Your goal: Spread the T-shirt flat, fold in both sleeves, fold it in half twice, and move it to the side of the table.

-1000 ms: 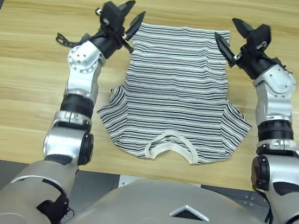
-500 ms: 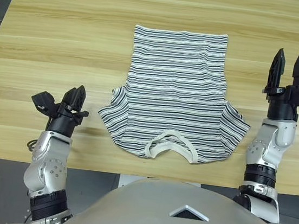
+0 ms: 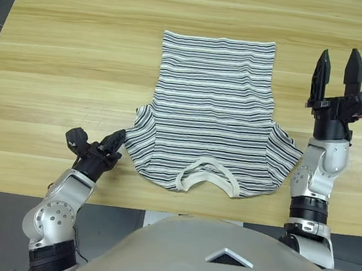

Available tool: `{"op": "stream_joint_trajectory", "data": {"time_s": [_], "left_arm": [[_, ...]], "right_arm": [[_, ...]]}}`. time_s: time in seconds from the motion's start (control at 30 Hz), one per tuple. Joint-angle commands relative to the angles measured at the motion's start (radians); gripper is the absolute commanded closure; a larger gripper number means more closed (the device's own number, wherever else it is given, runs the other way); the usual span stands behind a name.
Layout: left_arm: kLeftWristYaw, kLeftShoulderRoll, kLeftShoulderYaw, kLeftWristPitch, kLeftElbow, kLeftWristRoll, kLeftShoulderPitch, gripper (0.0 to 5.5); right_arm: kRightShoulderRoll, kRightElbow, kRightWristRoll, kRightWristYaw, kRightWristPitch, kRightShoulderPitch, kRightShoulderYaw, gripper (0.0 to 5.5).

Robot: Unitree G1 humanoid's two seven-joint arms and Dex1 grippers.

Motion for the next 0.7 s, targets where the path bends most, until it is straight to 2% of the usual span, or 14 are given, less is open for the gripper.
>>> {"op": "stream_joint_trajectory", "data": {"time_s": [0.03,0.3,0.6,0.7], "left_arm": [[0.014,0.006,-0.012,0.056,0.083,0.031,0.010,3.82],[-0.004,0.007,-0.044,0.099,0.101,0.009,-0.019,3.82],[-0.008,-0.003,-0.050,0.105,0.073,0.002,-0.002,5.28],[-0.001,-0.007,-0.047,0.101,0.071,0.007,0.001,5.37]], "right_arm": [[0.000,0.001,-0.021,-0.011,-0.017,-0.014,0.013,2.64],[-0.003,0.013,-0.042,-0.029,-0.031,-0.005,0.026,2.64],[-0.006,0.036,-0.040,-0.031,-0.033,-0.017,0.032,2.64],[-0.006,0.040,-0.038,-0.030,-0.033,-0.020,0.034,2.64]]}}
